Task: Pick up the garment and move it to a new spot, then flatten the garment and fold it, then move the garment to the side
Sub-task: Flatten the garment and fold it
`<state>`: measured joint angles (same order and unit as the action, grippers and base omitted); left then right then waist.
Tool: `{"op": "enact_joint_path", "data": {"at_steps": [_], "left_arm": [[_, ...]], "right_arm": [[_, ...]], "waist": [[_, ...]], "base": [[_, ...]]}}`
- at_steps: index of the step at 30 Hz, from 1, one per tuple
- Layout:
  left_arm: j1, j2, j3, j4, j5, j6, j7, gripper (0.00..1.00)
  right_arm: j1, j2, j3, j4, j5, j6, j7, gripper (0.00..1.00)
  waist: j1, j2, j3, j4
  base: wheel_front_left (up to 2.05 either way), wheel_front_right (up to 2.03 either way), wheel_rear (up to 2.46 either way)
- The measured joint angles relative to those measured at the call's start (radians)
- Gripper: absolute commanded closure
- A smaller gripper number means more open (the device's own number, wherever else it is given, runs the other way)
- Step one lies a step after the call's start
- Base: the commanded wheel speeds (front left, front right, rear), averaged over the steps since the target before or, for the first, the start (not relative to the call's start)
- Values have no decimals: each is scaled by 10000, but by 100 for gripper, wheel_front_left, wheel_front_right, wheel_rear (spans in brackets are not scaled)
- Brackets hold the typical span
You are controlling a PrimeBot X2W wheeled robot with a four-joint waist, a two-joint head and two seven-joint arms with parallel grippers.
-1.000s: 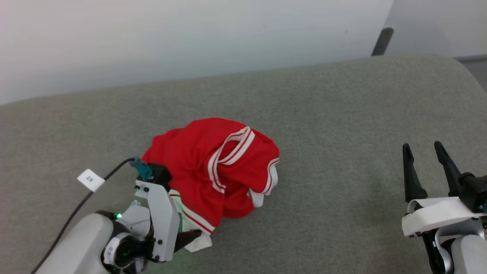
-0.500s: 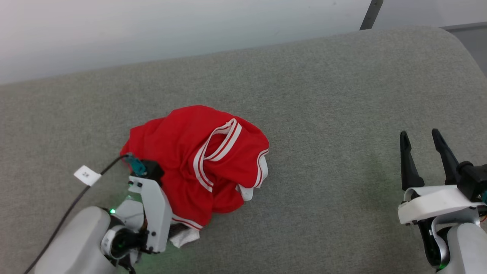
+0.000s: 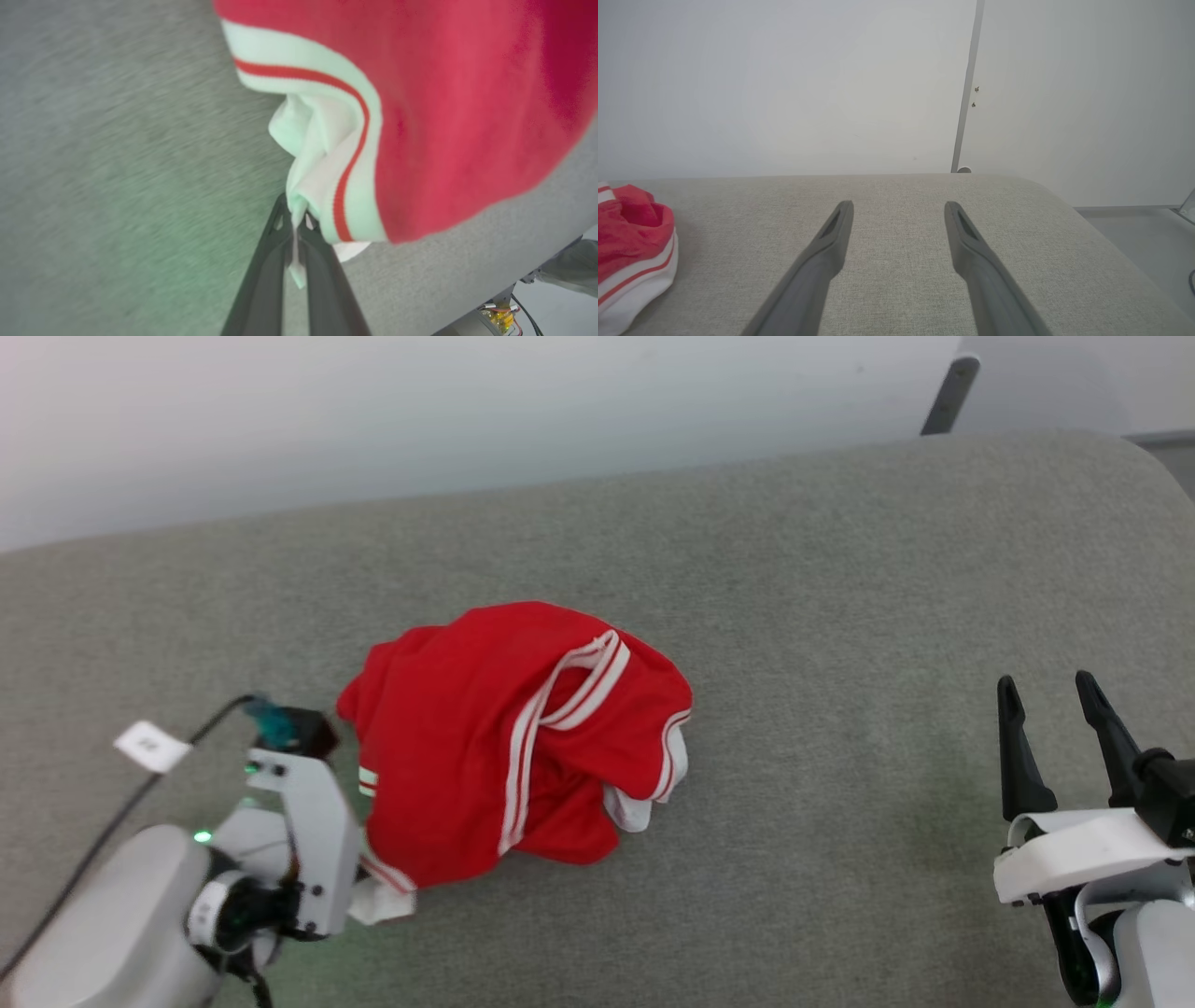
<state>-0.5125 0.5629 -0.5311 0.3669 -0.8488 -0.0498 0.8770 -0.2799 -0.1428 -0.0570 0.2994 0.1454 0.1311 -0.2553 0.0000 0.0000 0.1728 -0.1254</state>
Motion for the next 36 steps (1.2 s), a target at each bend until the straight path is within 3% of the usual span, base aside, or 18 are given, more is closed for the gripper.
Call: {"op": "enact_joint_path", "data": {"at_steps": [13,16,21,26,34,36], "left_arm": [[1264,2357,1112,-2600,226,1377,194,100],[1616,2932,1287,-2817,399,1611,188,100],[2118,3382,1476,-2560,548,1791,-121,100],[2388,3254,1446,-1666,589,1615,-777,100],[1987,2251,1220,127,594,1093,-1743,100],[1808,2134,1235,499,566,1009,-1873,75]], "right_arm": [[543,-79,-13,-330,-42,0,268,0],[622,-81,-2,-410,-42,0,360,0],[644,-90,33,-535,-44,0,462,0],[639,-98,134,-629,-42,0,579,0],[439,-167,414,-642,4,0,650,0],[432,-213,579,-627,35,0,711,0]], "waist": [[0,0,-482,712],[0,0,-508,819],[0,0,-433,882],[0,0,-266,853],[0,0,54,747],[0,0,103,724]], "base": [[0,0,0],[0,0,0],[0,0,0],[0,0,0],[0,0,0],[0,0,0]]}}
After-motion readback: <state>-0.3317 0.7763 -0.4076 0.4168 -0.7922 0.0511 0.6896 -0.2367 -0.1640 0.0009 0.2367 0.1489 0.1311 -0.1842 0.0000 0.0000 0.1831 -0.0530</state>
